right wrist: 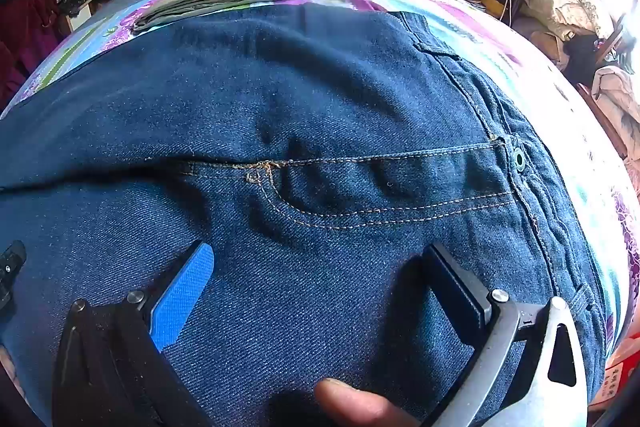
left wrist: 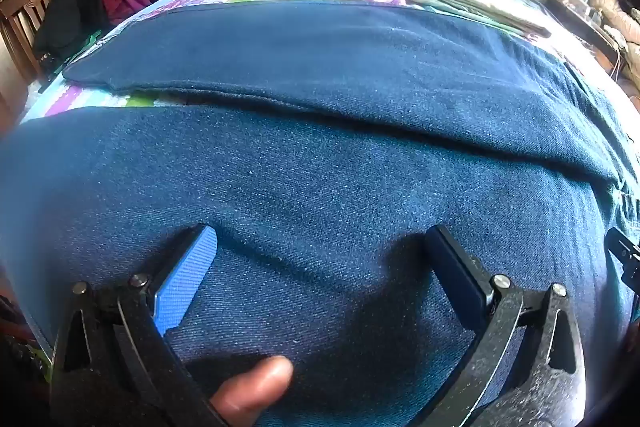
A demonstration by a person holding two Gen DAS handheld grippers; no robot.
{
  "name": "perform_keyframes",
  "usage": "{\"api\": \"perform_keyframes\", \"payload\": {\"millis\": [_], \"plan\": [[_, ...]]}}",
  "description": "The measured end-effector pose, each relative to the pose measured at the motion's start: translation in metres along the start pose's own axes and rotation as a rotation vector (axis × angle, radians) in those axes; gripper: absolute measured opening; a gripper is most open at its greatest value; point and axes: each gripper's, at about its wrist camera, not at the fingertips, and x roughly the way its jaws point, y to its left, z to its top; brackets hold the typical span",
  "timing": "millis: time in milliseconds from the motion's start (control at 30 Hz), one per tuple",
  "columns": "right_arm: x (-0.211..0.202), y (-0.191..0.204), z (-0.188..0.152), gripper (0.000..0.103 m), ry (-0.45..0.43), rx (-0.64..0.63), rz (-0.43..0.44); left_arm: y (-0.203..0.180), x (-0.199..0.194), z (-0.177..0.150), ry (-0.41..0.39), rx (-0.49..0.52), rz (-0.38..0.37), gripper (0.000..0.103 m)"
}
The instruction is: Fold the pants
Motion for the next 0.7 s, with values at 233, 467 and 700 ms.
{"api": "perform_keyframes", "payload": {"millis": [233,467,700], "plan": [[0.0001,0.0005,0.0001,0.103,-0.001,0.000,-0.001,-0.0002,-0.0001,0.0000,0.003,0.004,0.007,0.103],[0.0003,0.0025,0.0006,0.103,-0.001,0.000,0.000,-0.0001,-0.0003,0.0000,0.004,0.004,0.007,0.103],[0.0001,0.0006,0.0002,0.103,-0.001,0.002,0.002,0.0000,-0.0005,0.0001,0.004,0.004,0.007,0.103]]}}
